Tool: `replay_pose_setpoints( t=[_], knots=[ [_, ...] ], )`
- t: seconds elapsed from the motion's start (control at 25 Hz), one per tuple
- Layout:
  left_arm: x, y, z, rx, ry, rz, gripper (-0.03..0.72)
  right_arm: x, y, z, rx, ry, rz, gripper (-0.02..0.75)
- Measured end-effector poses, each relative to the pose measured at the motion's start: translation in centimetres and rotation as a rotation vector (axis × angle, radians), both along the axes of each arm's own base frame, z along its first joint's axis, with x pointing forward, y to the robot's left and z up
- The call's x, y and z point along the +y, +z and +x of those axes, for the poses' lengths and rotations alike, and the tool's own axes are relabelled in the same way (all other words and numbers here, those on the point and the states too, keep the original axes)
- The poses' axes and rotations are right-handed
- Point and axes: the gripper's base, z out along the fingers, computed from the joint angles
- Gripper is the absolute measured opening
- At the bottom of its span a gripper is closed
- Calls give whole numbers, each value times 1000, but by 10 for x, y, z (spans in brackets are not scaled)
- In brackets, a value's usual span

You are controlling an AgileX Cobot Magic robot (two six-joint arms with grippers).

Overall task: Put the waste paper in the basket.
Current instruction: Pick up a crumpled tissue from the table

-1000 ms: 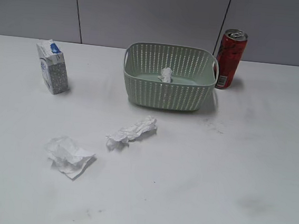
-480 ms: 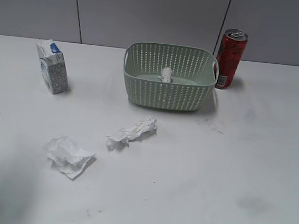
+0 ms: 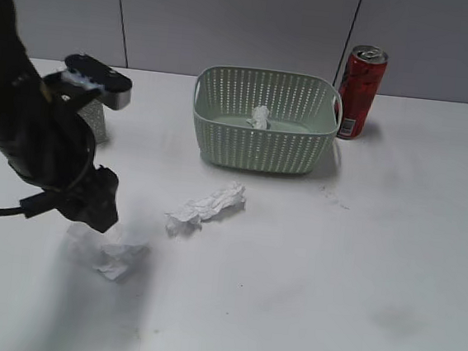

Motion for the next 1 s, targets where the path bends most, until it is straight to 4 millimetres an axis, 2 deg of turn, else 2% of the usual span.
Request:
replay_pose_setpoints(
  t=[0.16, 0.32, 0.56, 0.68, 0.76, 0.88, 1.0],
  knots=[
    [-16, -28, 14, 72, -11, 30, 614, 0, 0, 0, 0, 0, 0, 589],
    [-22, -52, 25, 121, -12, 63, 616, 0, 0, 0, 0, 0, 0, 589],
    [-24, -82, 30, 177, -21, 114, 615, 0, 0, 0, 0, 0, 0, 589],
    [-24, -85, 31, 179, -26, 122, 603, 0, 0, 0, 0, 0, 0, 589],
    [-24, -85, 31, 177, -28, 124, 574, 0, 0, 0, 0, 0, 0, 589],
    [-24, -86, 32, 169, -34, 132, 486, 0, 0, 0, 0, 0, 0, 589],
    [-24, -86, 34, 157, -34, 130, 332, 0, 0, 0, 0, 0, 0, 589]
  ],
)
